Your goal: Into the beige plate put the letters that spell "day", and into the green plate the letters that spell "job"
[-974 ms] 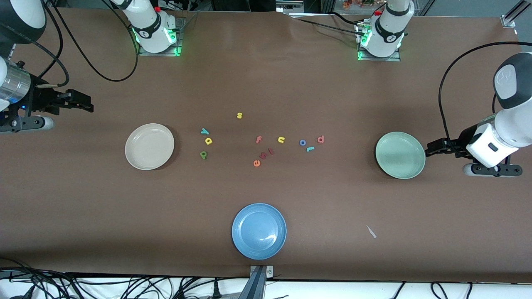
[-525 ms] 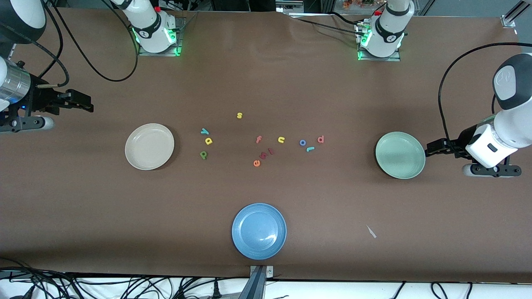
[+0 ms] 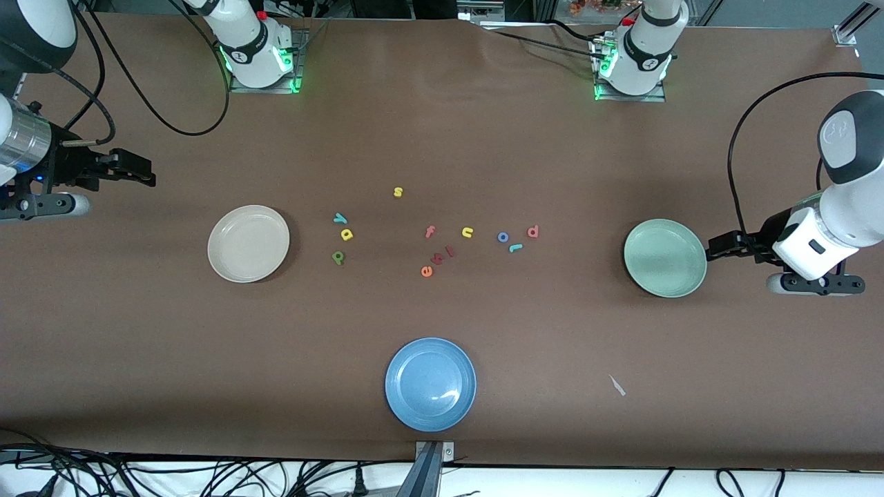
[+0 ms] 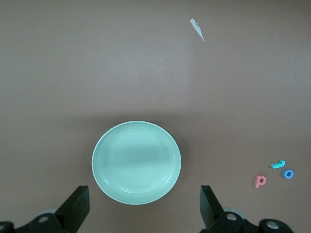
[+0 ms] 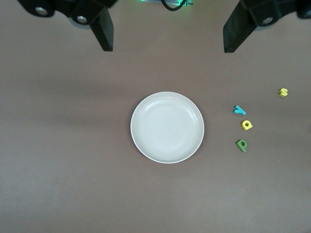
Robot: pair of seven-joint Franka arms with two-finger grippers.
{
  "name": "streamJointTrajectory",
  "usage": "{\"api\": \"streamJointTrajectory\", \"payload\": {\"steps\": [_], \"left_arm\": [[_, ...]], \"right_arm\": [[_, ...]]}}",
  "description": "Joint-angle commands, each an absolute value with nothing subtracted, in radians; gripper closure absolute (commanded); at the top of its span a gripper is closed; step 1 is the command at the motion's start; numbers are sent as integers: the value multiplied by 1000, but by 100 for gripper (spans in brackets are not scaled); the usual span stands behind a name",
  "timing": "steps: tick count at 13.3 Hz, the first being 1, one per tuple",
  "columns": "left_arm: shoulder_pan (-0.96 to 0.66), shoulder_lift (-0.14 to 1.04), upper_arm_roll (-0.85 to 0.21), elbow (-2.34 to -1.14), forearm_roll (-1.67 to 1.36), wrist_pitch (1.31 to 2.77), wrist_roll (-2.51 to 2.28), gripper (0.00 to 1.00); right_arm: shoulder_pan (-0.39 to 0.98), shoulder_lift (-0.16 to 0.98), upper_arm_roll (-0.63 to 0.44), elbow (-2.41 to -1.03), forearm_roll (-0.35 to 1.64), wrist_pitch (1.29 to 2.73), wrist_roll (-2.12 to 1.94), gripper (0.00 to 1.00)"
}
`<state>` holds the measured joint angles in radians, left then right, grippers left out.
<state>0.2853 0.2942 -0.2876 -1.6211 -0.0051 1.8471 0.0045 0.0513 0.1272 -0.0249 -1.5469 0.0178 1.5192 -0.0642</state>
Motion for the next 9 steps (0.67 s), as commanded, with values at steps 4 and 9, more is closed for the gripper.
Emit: {"api": "streamJointTrajectory", "payload": {"steps": [4, 9], "left_arm": [[288, 288, -293, -1629, 18, 1859, 18, 0], [288, 288, -293, -1629, 18, 1859, 18, 0]], "right_arm": [[54, 118, -26, -1554, 14, 1508, -75, 0], [52, 117, -28, -1552, 17, 1511, -75, 0]]}}
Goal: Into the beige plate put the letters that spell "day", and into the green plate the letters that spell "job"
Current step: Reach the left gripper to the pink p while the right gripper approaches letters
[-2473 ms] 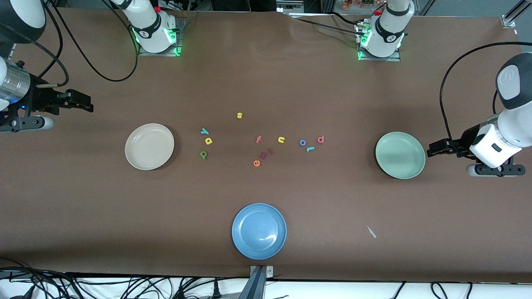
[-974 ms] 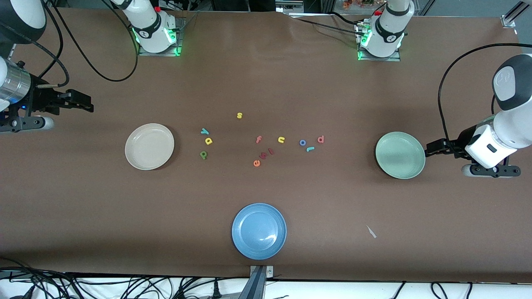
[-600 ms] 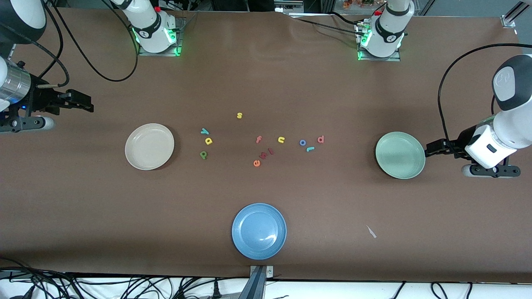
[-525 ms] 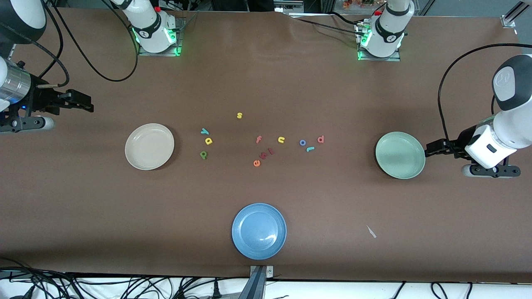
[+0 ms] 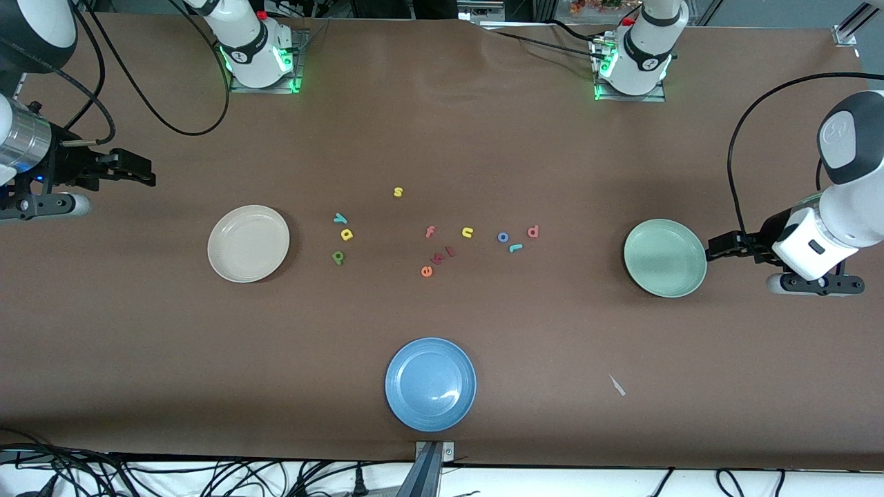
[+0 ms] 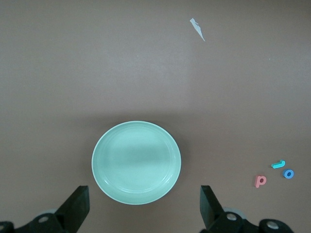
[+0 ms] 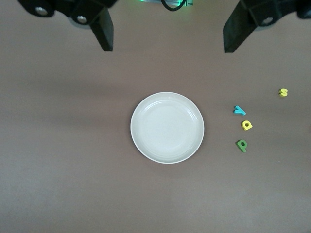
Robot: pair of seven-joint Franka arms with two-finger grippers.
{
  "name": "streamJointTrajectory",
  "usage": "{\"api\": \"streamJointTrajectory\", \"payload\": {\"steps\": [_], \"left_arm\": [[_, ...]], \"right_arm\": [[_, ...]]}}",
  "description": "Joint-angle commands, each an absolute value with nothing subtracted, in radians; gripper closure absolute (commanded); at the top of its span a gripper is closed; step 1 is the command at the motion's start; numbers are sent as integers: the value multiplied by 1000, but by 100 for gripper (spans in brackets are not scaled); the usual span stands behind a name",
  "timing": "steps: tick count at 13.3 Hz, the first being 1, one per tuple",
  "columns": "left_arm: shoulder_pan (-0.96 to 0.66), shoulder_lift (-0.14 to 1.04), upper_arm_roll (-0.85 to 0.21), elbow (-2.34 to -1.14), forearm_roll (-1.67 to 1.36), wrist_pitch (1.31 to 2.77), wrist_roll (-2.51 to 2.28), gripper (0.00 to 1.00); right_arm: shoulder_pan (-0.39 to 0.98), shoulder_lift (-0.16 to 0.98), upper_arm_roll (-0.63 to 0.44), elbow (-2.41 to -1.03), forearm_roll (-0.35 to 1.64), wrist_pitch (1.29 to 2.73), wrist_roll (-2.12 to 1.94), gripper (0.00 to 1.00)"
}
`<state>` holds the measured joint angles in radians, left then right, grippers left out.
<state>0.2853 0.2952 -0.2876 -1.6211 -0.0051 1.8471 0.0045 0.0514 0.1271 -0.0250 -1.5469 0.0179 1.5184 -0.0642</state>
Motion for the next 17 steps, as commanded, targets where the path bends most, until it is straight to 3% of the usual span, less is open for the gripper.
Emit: {"api": "streamJointTrajectory", "payload": {"steps": [1, 6, 11, 15, 17], "left_arm": [[288, 288, -293, -1629, 18, 1859, 17, 0], [279, 291, -296, -1628, 17, 1859, 2, 0], [143, 371, -296, -1620, 9, 1876, -262, 0], [34, 449, -296, -1629, 2, 1956, -483, 0], [-27, 462, -296, -1698, 2, 2059, -547, 0]], "right_arm": [[51, 123, -28, -1552, 17, 1519, -74, 0], [74, 143, -25, -1551, 34, 1522, -70, 0], [71, 141, -31, -1540, 18, 1525, -69, 0], [71, 158, -34, -1540, 2, 1537, -61, 0], [78, 158, -28, -1545, 9, 1563, -61, 0]]}}
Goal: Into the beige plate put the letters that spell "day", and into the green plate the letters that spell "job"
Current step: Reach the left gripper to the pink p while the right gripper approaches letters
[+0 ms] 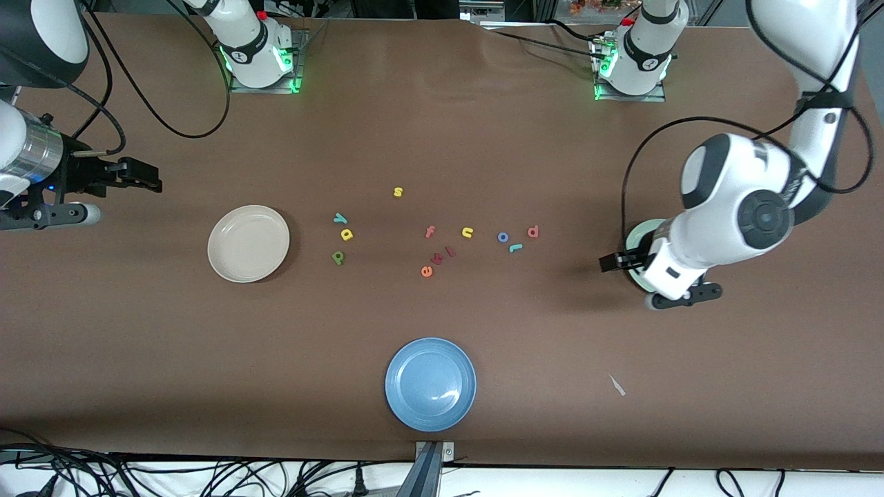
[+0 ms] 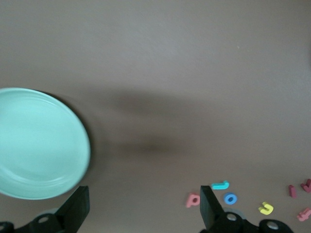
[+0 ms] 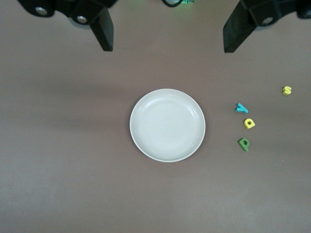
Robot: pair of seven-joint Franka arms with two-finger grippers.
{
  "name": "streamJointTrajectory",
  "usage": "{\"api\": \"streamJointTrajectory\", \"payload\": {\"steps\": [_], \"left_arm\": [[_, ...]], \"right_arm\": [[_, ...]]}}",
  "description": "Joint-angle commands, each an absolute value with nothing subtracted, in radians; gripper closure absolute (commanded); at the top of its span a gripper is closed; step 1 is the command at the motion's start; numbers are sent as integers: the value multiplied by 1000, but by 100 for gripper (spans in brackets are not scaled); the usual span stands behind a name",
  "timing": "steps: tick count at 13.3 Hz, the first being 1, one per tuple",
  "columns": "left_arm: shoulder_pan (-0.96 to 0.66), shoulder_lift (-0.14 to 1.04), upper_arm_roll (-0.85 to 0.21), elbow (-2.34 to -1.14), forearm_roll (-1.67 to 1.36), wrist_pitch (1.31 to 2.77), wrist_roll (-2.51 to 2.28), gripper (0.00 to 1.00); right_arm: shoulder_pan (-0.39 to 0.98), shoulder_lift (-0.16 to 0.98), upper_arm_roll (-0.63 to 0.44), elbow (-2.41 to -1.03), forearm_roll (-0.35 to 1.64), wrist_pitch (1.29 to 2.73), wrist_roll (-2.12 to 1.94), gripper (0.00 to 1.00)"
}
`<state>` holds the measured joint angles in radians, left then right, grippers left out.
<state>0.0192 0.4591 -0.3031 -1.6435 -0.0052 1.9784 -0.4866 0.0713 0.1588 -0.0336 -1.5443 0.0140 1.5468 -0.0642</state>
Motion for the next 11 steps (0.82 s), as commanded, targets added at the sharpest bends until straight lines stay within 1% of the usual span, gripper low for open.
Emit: {"api": "streamJointTrajectory", "payload": {"steps": [1, 3, 6, 7, 9, 10, 11], "left_arm": [[-53, 460, -296, -1754, 2, 2139, -566, 0], [-92, 459, -296, -1871, 2, 2267, -568, 0], [-141, 462, -296, -1980, 5, 2376, -568, 0], [-152, 462, -296, -2000, 8, 2394, -568, 0], [-182, 482, -293, -2003, 9, 2401, -575, 1], [-190, 492, -293, -2003, 14, 2402, -578, 4], [-195, 502, -293, -2003, 15, 2402, -578, 11]], "right_arm": [[86, 158, -26, -1546, 14, 1563, -60, 0], [121, 169, -26, -1546, 14, 1565, -60, 0], [144, 172, -26, -1542, 17, 1569, -31, 0], [149, 173, -26, -1543, 17, 1569, -31, 0], [178, 189, -26, -1546, 17, 1566, -31, 0], [190, 199, -26, -1548, 17, 1568, -31, 0], [207, 218, -26, -1546, 18, 1575, -31, 0]]}}
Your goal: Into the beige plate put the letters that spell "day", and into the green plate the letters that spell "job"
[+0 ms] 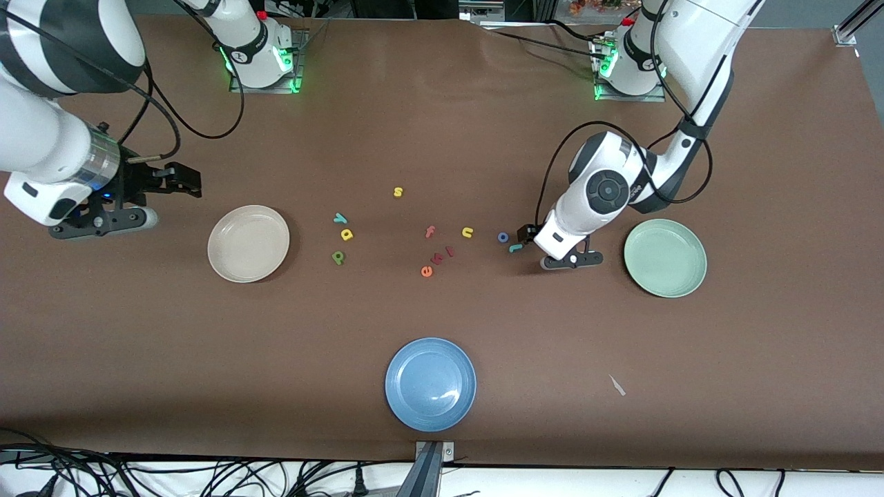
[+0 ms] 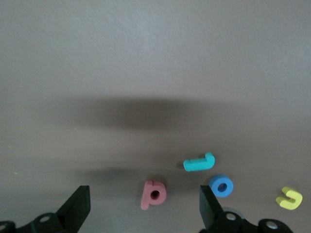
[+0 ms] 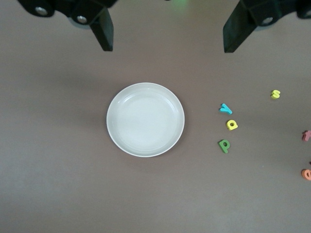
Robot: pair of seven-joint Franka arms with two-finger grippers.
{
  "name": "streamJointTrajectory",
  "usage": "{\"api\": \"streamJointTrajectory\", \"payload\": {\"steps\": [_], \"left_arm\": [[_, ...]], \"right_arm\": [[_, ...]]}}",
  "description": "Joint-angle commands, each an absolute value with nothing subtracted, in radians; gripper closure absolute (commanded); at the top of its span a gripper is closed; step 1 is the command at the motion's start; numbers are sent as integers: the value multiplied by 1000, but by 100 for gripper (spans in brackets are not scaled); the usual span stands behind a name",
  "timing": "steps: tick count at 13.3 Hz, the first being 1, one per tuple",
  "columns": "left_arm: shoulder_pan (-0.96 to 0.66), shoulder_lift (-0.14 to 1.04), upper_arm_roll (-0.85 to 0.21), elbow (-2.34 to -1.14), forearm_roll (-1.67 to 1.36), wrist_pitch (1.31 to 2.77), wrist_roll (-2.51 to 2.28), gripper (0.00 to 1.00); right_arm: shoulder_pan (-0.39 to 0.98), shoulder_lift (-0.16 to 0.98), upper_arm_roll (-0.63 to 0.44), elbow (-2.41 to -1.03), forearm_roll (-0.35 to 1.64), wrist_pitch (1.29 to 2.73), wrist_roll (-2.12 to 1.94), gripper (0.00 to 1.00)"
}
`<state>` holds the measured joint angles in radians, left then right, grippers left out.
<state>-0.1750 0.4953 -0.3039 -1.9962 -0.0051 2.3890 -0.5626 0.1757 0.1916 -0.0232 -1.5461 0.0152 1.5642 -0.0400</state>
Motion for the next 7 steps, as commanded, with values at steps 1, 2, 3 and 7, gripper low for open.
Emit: {"api": "streamJointTrajectory", "payload": {"steps": [1, 2, 3, 7], "left_arm": [[-195, 508, -293, -2005, 17, 2402, -578, 18], [-196, 511, -293, -2006, 17, 2402, -577, 26], [-205, 512, -291, -2017, 21, 2402, -577, 26], [-207, 538, -293, -2019, 46, 2402, -578, 27]], "right_arm": [[228, 224, -26, -1548, 20, 1601, -29, 0], [238, 238, -26, -1548, 26, 1612, -29, 0], [238, 247, -25, -1546, 26, 1615, -29, 0], [262, 285, -25, -1551, 55, 1634, -31, 0]]}}
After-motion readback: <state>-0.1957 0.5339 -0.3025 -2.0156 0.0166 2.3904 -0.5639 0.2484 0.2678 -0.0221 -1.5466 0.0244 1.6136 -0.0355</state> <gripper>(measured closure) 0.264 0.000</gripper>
